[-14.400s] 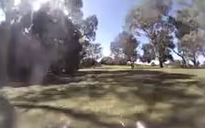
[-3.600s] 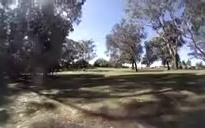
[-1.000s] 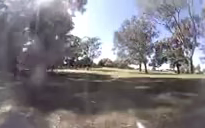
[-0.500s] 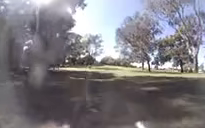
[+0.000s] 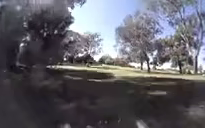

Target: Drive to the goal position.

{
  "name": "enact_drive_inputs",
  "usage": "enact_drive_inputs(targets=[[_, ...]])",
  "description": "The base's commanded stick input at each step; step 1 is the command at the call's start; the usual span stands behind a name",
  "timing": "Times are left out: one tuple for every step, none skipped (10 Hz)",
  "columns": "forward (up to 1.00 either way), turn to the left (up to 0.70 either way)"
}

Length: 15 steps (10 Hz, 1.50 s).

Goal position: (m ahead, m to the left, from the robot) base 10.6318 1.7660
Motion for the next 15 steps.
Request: enact_drive_inputs(targets=[[1.0,0.0],[1.0,0.0],[1.0,0.0],[1.0,0.0],[1.0,-0.1],[1.0,-0.24],[1.0,0.0],[1.0,0.0],[1.0,0.0],[1.0,0.0],[1.0,0.0],[1.0,0.0],[1.0,0.0],[1.0,0.0],[1.0,0.0]])
